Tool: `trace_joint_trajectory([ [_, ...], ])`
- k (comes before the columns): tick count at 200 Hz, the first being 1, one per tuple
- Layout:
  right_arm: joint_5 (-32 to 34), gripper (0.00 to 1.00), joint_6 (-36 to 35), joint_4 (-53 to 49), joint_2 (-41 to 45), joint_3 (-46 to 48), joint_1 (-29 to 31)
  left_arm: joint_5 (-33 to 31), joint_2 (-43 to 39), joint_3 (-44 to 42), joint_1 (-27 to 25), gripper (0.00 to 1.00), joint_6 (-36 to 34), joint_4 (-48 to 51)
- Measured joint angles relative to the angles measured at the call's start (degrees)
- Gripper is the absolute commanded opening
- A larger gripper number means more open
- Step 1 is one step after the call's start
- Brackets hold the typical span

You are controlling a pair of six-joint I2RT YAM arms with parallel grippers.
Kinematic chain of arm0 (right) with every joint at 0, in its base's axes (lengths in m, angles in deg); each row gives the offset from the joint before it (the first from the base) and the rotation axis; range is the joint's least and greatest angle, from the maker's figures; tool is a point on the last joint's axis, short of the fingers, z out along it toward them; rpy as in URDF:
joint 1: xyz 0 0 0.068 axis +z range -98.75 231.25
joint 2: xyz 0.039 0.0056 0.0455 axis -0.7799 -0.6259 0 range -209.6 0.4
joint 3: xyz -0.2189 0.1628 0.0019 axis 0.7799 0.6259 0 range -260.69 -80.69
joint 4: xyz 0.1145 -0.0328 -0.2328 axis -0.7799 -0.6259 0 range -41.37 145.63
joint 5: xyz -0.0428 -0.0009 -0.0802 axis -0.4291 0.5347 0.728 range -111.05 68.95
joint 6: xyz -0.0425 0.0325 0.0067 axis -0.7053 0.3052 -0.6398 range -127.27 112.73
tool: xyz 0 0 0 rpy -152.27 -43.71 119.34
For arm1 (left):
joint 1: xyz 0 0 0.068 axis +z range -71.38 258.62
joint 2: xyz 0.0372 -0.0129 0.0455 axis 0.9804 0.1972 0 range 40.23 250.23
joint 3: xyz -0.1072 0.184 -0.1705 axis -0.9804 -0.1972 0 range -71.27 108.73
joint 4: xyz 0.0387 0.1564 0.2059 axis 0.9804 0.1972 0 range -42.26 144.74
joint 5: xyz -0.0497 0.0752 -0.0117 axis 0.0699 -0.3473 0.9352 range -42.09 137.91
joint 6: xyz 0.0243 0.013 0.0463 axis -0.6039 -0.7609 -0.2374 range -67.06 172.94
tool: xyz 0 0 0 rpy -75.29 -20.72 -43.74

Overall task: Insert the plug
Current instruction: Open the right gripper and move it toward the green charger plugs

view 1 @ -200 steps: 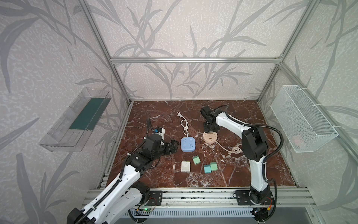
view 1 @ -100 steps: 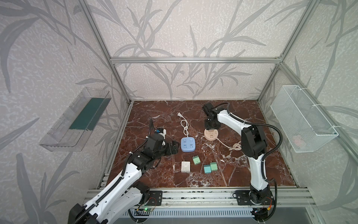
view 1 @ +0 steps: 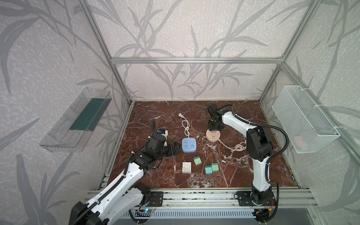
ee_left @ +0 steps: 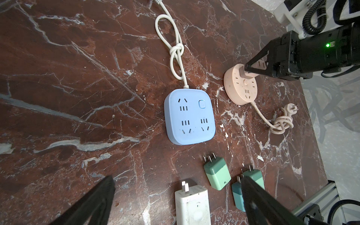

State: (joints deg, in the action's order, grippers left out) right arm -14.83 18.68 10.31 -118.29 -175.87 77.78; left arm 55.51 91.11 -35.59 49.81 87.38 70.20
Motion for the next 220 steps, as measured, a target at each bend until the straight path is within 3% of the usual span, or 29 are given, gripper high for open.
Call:
trace_joint_trajectory([
  [65,-1.38,0.57,0.11,-1.53,0.26,0.00,-0.20,-0.02,0.42,0.00,-0.11,0.99,-0.02,0.00],
  [87,-1.42,0.64,0.13,-1.79,1.36,0.00,-0.24,-0.02,0.42,0.02,-0.11,0.99,-0.02,0.00],
  [113,-1.42,0.64,0.20,-2.47,3.82,0.00,-0.24,-0.02,0.42,0.02,-0.11,0.99,-0.04,0.02],
  [140,-1.16,0.51,0.57,-3.91,8.31,1.51,-0.24,-0.04,0.42,0.04,-0.17,0.99,-0.09,0.13],
  [182,-0.68,0.50,3.26,-5.51,27.19,16.92,1.95,0.20,1.55,0.61,-0.68,0.99,-0.24,0.28],
  [220,1.62,0.49,10.73,-5.42,41.46,33.68,17.70,0.20,3.19,0.74,-1.64,0.99,-0.68,0.28],
])
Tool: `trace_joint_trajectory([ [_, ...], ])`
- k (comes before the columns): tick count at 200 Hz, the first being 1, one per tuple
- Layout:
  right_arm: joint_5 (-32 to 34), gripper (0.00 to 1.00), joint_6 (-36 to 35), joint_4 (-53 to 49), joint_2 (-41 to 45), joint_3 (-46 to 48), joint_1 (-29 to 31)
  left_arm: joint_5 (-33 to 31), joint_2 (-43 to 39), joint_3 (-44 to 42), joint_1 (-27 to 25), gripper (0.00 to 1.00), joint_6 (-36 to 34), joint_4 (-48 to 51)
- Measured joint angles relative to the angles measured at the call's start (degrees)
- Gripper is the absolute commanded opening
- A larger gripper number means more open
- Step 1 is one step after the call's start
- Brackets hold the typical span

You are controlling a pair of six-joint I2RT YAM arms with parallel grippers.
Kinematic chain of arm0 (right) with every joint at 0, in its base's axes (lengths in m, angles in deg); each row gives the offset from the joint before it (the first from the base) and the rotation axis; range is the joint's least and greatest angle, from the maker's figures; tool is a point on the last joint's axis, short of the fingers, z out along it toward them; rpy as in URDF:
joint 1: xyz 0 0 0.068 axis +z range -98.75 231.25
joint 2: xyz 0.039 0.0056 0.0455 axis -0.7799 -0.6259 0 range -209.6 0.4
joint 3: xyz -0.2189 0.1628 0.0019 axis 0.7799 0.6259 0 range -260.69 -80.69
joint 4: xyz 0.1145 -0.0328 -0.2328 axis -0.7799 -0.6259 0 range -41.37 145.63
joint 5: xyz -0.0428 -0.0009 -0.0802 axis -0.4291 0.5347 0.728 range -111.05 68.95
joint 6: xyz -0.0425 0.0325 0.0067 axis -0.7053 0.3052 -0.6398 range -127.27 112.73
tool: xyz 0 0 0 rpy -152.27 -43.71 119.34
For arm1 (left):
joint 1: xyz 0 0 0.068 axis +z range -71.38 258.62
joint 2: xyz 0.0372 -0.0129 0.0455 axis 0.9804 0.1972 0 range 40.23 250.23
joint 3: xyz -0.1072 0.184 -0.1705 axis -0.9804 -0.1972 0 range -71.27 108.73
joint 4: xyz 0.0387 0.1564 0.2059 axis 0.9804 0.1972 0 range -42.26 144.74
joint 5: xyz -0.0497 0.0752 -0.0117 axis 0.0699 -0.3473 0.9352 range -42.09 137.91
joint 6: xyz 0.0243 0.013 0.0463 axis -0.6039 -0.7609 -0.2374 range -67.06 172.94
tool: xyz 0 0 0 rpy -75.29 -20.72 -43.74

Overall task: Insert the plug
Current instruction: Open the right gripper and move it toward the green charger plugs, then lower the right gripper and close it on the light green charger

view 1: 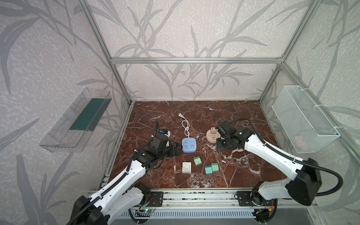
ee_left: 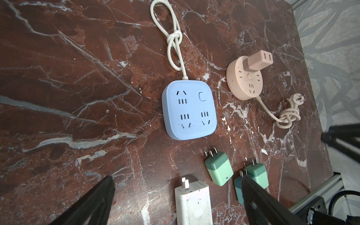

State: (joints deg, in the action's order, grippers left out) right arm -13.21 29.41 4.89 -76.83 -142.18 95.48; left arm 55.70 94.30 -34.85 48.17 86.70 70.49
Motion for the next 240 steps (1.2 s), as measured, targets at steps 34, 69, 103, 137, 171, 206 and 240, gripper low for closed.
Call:
trace_joint_trajectory([
  [34,-0.17,0.46,7.08,0.48,0.68,8.13,8.07,-0.28,-0.02,0.24,-0.94,0.99,-0.81,0.02],
  [69,0.31,0.36,10.91,2.32,-0.46,8.48,8.92,-0.96,-1.60,0.31,-2.54,0.99,-0.85,0.81],
  [103,1.03,0.34,13.00,3.98,-0.42,10.29,8.98,-1.75,-1.95,0.31,-4.57,0.99,-0.83,1.25],
  [137,0.98,0.35,14.19,4.42,-0.15,12.39,8.98,-2.14,-1.99,0.31,-4.74,0.99,-0.85,1.29],
  [171,-0.48,0.37,14.51,6.47,-0.15,12.85,9.03,-2.08,-1.99,0.31,-4.74,0.99,-0.85,1.27],
  [206,-2.01,0.40,14.88,8.00,-0.46,14.16,9.31,-1.88,-2.16,0.31,-4.74,0.99,-0.83,1.20],
  [240,-2.99,0.40,15.02,9.53,-2.29,14.16,10.23,-1.68,-2.27,0.31,-4.74,0.99,-0.85,0.98],
])
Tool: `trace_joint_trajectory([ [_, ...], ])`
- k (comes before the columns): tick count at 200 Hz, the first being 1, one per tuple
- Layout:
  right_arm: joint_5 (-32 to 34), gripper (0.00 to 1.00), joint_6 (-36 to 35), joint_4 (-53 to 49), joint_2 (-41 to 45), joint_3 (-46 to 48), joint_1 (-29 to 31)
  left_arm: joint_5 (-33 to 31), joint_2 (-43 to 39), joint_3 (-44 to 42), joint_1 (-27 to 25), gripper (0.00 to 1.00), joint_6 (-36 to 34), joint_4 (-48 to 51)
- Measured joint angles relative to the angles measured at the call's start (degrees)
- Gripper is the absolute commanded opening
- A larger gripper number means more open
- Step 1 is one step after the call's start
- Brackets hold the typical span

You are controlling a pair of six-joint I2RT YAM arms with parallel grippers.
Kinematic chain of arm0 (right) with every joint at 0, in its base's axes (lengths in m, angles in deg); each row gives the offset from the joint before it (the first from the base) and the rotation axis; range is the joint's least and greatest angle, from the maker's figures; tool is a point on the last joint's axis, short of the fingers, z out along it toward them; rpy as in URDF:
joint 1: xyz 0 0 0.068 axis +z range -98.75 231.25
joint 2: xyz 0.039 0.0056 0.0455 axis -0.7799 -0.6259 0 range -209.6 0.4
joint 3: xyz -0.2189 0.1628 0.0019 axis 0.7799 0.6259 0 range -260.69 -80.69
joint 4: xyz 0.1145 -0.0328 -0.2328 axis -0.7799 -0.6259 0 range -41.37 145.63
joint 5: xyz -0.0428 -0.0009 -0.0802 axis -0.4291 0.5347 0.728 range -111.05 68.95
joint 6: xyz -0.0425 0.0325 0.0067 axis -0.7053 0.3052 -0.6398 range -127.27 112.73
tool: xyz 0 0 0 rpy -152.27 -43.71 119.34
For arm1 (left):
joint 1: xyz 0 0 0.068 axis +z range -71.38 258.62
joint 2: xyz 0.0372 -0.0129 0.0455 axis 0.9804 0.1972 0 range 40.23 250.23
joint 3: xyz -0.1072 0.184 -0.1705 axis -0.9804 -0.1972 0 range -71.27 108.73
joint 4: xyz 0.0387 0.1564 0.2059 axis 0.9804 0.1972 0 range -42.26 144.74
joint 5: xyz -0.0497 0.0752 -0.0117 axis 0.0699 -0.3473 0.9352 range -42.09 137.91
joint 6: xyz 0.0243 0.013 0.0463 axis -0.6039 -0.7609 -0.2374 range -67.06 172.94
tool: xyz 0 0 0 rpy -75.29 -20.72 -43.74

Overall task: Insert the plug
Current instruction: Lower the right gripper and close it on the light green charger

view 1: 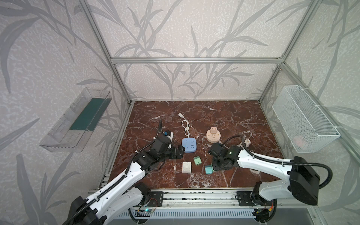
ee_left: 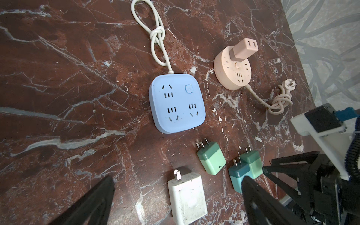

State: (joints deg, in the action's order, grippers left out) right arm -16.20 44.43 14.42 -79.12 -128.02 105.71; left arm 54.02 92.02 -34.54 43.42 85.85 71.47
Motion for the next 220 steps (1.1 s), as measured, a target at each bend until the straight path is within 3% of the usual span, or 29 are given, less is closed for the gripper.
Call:
trace_joint_trajectory([
  [138,-1.44,0.39,-0.02,2.45,-6.16,-1.68,0.37,0.57,-1.79,-0.13,-0.13,0.99,0.04,-0.63],
  [220,-1.25,0.46,-0.31,2.14,-9.29,-3.96,0.37,1.55,-3.34,-0.13,-0.22,0.99,0.07,-0.68],
])
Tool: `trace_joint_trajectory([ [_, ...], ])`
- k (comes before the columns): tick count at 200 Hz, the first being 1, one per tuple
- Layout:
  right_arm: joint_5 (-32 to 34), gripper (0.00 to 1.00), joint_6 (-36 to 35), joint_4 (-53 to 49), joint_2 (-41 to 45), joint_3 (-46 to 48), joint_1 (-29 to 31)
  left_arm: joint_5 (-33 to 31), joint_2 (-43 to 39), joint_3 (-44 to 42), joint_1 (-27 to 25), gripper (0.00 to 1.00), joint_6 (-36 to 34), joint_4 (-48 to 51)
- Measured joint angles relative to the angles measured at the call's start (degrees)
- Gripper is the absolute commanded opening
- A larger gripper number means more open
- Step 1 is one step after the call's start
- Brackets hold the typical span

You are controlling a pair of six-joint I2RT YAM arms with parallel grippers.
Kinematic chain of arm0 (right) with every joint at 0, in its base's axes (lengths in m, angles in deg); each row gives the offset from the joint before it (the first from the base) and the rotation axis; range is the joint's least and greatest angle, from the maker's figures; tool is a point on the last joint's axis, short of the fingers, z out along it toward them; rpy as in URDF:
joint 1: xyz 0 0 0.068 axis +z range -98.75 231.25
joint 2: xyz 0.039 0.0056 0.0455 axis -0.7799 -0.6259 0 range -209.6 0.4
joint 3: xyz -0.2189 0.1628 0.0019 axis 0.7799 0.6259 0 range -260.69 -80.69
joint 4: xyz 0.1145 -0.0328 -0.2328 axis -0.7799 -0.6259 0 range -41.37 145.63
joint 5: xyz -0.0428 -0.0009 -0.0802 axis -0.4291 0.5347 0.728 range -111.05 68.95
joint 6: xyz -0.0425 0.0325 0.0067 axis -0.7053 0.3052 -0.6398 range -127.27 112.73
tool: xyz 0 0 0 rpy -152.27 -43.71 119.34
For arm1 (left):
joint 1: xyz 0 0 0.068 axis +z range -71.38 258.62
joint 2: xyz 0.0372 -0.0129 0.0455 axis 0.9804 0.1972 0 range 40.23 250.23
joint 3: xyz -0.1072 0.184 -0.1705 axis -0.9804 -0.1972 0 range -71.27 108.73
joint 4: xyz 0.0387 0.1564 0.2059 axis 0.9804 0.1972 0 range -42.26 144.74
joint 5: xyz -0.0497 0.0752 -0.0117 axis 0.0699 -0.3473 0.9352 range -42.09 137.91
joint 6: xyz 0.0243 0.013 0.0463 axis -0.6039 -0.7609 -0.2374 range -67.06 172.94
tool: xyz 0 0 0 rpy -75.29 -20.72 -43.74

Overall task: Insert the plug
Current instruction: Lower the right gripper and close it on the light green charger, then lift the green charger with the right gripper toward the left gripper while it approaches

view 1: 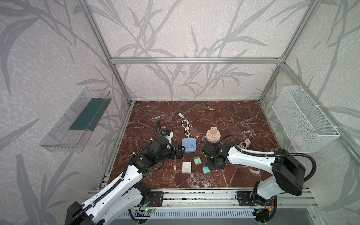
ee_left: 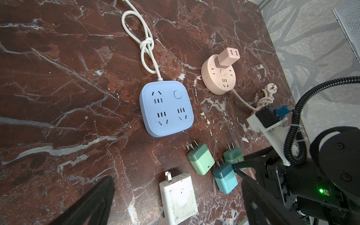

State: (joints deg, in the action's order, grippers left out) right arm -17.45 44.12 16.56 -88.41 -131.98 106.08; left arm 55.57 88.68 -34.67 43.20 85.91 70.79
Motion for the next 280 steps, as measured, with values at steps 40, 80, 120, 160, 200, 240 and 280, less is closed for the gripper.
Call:
trace_joint_trajectory([
  [40,-0.04,0.51,0.46,0.13,-1.46,0.50,0.09,0.61,-0.92,0.00,-0.17,0.99,0.00,-0.22],
  [80,0.00,0.51,1.09,-0.15,-1.90,1.03,0.26,0.98,-1.01,0.00,-0.50,0.99,0.00,-0.42],
  [120,0.44,0.46,1.09,-0.15,-1.95,1.03,0.31,1.01,-0.92,0.00,-0.72,0.99,0.00,-0.42],
  [160,0.63,0.35,1.01,-0.28,-2.54,0.66,0.31,0.98,-0.09,0.00,-0.90,0.99,0.00,-0.42],
  [200,0.96,0.03,-0.07,-0.85,-3.02,-0.02,0.31,1.03,0.15,0.00,-0.90,0.99,0.00,-0.39],
  [240,3.13,0.00,-4.37,-5.68,-2.75,-2.73,0.24,2.08,0.20,0.00,-0.90,0.97,0.00,-0.46],
  [280,4.63,0.00,-14.14,-8.37,5.07,-7.69,0.20,5.70,0.96,0.00,-0.94,0.97,0.17,-1.75],
])
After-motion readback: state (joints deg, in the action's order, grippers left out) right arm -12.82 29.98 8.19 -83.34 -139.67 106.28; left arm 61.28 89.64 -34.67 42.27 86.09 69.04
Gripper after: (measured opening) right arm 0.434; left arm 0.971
